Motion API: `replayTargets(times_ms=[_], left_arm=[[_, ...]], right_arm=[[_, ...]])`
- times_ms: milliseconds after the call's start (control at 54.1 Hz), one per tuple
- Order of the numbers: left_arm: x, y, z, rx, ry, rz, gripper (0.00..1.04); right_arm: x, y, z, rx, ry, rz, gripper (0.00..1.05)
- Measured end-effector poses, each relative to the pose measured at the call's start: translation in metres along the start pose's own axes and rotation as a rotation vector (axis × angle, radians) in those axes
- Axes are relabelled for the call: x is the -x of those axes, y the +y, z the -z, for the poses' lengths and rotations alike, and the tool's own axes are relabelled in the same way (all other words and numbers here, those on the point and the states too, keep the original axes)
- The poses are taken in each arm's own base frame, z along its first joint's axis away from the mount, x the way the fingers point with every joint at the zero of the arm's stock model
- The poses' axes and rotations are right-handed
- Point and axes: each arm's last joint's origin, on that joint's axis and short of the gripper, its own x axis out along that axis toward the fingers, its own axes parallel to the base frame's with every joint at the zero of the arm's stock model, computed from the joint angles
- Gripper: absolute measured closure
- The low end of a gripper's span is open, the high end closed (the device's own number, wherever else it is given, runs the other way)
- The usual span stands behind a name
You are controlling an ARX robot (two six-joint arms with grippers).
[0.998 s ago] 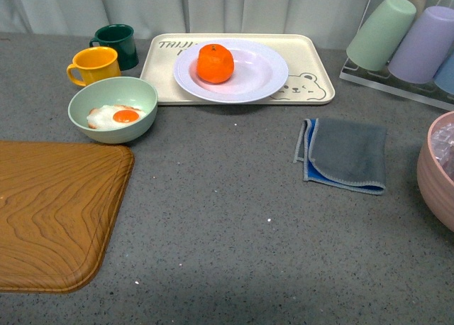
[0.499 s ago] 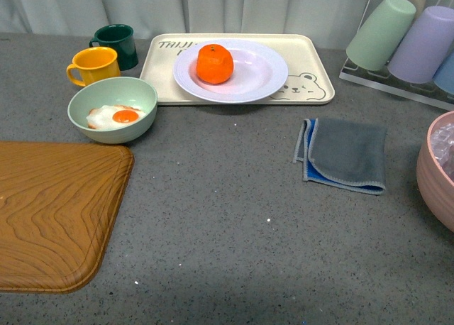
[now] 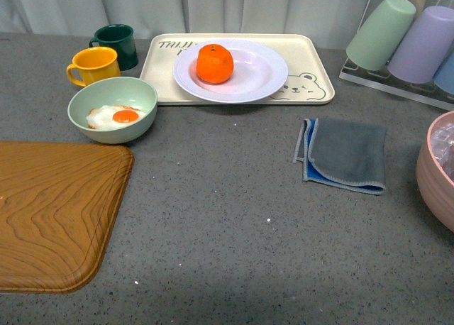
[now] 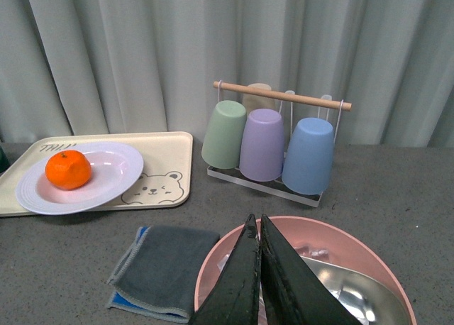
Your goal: Place orange and plate with both arms
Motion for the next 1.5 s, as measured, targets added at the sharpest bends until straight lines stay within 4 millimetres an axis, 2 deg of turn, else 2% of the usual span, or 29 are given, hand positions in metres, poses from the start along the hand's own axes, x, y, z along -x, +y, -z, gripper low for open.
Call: replayTargets(times_ms=[647, 1497], left_arm=[[0.0, 0.0, 0.0, 0.0, 0.0, 0.0, 0.07], [0.0, 0.0, 0.0, 0.0, 0.001, 0.0, 0.07]], right_arm=[[0.021, 0.0, -0.005, 0.0, -0.018, 0.0, 1.04], [0.041, 0.0, -0.001, 0.0, -0.013, -0.003, 1.04]])
